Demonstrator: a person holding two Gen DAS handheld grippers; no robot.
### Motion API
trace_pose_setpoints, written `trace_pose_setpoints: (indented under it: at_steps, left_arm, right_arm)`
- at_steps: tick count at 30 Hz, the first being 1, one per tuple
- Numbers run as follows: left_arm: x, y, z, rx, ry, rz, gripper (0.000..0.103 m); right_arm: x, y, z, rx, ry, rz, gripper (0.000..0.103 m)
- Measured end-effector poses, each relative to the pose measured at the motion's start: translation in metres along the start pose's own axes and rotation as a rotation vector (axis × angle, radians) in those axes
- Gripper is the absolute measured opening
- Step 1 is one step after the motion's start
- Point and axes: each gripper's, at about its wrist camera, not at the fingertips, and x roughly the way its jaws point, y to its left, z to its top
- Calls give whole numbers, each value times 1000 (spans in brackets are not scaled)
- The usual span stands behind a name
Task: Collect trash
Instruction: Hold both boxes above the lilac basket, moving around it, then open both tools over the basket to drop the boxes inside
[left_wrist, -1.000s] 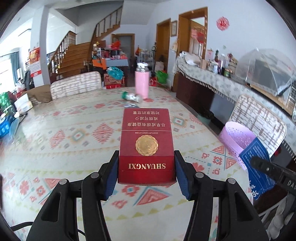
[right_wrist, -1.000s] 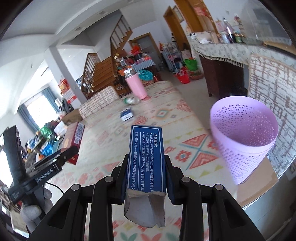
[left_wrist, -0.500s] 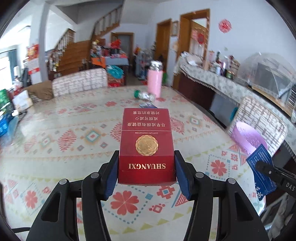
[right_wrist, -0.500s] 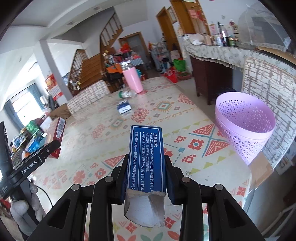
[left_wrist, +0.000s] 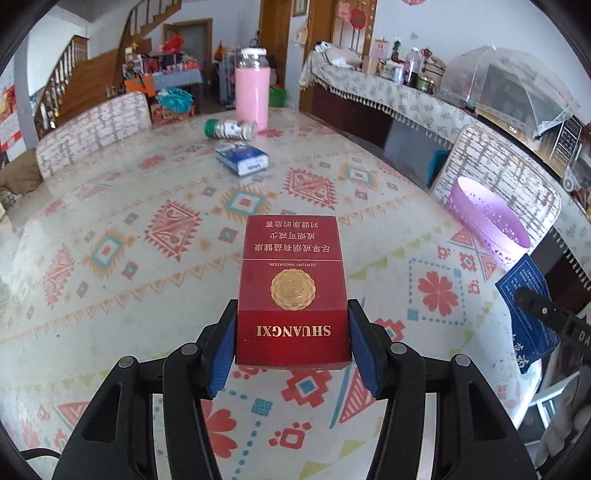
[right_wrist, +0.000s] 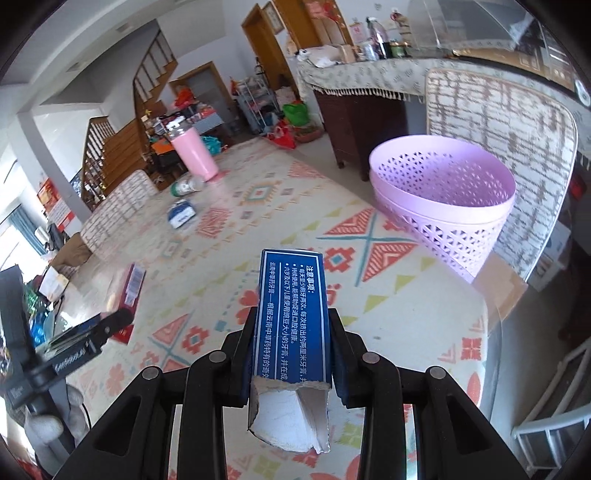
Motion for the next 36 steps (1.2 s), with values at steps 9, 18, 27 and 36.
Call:
trace_pose_setpoints:
  at_steps: [9, 18, 27, 36]
  left_arm:
    - [-23, -4, 3, -10, -74, 76, 55]
    - [-31, -52, 18, 35, -87, 118, 55]
    - [0, -119, 41, 106, -44, 110, 55]
    - [41, -203, 79, 198, -30, 3, 55]
  right_arm:
    - [-23, -7, 24, -43, -64, 58, 36]
    - [-21, -40, 39, -39, -66, 136, 36]
    - [-17, -96, 77, -20, -90, 164, 36]
    - [-21, -148, 121, -14, -146, 114, 36]
